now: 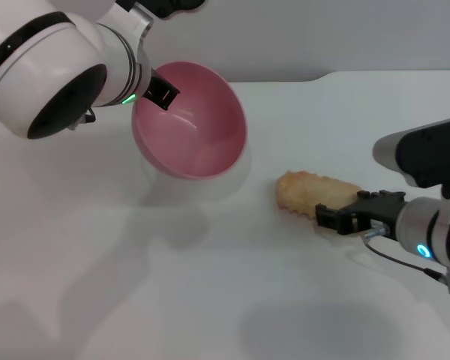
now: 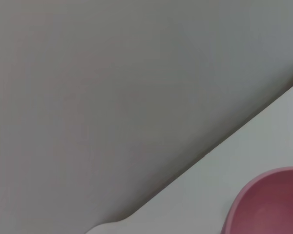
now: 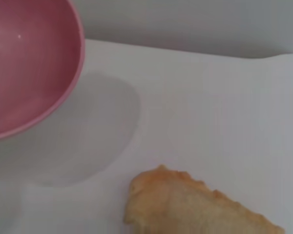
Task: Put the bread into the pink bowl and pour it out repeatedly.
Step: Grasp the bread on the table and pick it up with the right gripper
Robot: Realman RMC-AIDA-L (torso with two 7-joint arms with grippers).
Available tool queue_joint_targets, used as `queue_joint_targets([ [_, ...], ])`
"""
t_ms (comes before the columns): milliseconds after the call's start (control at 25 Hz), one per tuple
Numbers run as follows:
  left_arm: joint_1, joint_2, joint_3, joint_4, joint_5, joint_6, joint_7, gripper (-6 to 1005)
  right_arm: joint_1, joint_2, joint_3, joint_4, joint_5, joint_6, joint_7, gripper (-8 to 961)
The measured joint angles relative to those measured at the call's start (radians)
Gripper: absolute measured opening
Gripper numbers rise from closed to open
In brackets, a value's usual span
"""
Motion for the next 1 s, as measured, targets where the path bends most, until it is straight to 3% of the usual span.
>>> queue_joint_targets([
  [520,-0.001,-0.002,0.005,0.000,-0.004,-0.003,0.000,46,0.101,0.001,0.021,0.141,0.056,0.003,0.040,764],
  [920,-0.001,-0.002,0.006,0.003,-0.004,-0.001,0.000,47,0.117,-0.003,0.039,0.171,0.055,0.033,0.028,659],
  [1000,-0.001,-0.002,0.007,0.002,-0.004,0.003,0.000,47,0.116,-0.002,0.039,0.159,0.050,0.045,0.025,596],
])
